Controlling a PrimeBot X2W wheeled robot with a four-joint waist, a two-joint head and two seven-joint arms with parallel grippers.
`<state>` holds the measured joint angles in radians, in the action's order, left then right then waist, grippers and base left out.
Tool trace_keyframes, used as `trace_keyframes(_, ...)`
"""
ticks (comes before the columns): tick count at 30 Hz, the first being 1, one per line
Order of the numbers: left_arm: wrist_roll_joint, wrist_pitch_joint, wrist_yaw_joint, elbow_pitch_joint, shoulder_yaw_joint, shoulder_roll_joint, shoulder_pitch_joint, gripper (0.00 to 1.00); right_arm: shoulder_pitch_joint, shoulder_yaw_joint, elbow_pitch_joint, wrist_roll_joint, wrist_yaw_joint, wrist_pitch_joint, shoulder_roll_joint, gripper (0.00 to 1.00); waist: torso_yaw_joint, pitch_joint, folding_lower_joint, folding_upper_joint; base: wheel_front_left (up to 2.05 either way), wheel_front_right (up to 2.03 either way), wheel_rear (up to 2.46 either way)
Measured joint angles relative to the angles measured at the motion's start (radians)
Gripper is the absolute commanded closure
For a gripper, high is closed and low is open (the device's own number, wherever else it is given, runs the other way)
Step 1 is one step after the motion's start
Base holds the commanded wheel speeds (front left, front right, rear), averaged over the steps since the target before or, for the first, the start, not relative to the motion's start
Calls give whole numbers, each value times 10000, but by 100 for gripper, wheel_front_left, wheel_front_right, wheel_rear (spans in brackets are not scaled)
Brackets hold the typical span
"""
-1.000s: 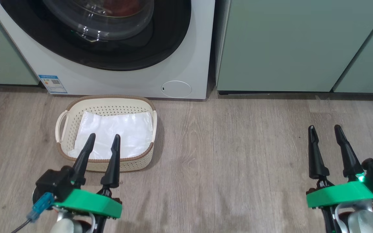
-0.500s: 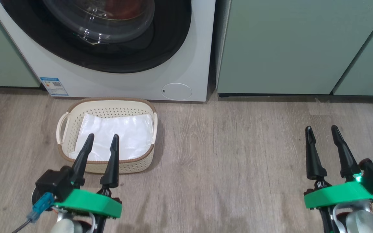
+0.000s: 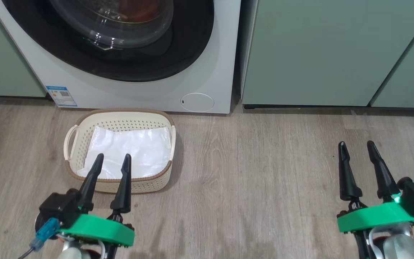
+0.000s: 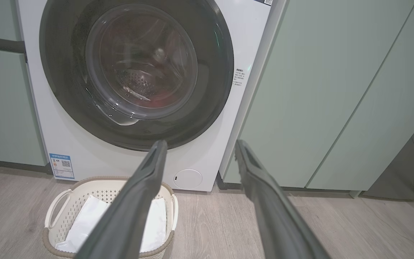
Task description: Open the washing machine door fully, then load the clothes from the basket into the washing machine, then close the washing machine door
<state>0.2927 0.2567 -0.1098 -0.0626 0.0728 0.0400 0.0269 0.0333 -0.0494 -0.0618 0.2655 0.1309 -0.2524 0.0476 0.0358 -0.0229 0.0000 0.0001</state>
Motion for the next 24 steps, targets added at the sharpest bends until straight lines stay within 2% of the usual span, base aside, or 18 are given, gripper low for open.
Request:
trace_keyframes(14,374,0,-104,33,10,2,2,0,0,0,-27,-2,0,0,0,0,-5,36,0,0,0,0,0)
trace_keyframes(15,447,0,-104,21,19,2,2,100,0,2,-27,-2,0,0,0,100,1,27,0,0,0,0,0)
trace_keyframes(24,721,-102,-102,-1147,25,-38,630,100,437,27,-1177,268,0,90,-12,100,-6,30,0,0,0,0,0)
